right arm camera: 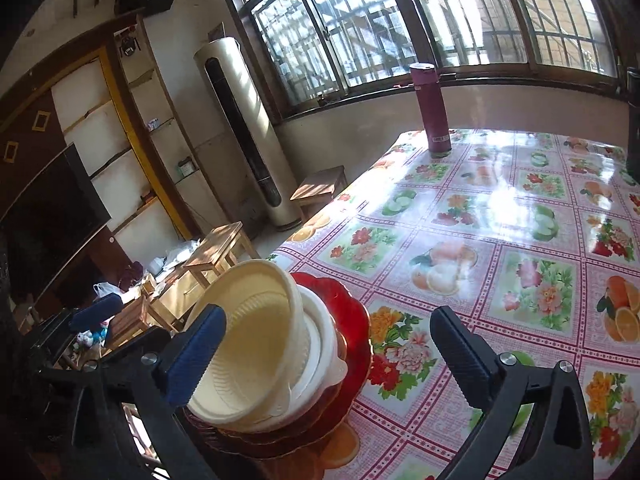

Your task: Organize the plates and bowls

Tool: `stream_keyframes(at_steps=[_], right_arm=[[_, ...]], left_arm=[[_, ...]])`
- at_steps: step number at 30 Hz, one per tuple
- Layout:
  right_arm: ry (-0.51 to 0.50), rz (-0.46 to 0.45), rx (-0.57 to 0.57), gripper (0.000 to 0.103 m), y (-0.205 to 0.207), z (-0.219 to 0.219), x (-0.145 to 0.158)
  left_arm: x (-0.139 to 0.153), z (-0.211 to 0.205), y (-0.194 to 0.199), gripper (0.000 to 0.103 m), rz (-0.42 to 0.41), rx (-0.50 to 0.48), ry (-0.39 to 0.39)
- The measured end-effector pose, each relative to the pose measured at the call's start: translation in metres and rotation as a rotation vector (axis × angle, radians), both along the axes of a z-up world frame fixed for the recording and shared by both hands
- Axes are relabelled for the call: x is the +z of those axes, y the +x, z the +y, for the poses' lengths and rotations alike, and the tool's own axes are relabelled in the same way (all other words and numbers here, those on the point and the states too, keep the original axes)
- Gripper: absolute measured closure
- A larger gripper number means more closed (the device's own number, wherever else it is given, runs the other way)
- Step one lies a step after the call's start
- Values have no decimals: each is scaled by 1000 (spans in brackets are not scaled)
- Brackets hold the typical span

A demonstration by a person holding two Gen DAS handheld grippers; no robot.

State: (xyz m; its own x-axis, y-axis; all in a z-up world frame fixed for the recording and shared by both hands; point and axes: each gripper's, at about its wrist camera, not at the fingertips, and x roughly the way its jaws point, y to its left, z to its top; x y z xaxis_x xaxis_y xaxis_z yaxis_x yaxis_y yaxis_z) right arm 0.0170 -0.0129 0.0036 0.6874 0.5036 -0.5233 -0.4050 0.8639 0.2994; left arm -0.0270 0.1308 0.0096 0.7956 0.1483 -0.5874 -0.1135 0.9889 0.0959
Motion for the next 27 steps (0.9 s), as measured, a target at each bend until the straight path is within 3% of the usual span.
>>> stream_keyframes(at_steps=[5,11,15,27], right_arm=[[-13,-95,-67,0,-26,-43,10],[-15,-203,-107,0,-60,-66,24],[26,-207,-108,0,-70,-63,28],[17,-176,-56,0,-81,-22,19]], left_arm=[[1,-18,-4,9,-18,7,14],[8,-17,-28,9,-76,153,56],[10,-6,-38,9,-82,196,38],[2,16,-52,8,-74,263,15]])
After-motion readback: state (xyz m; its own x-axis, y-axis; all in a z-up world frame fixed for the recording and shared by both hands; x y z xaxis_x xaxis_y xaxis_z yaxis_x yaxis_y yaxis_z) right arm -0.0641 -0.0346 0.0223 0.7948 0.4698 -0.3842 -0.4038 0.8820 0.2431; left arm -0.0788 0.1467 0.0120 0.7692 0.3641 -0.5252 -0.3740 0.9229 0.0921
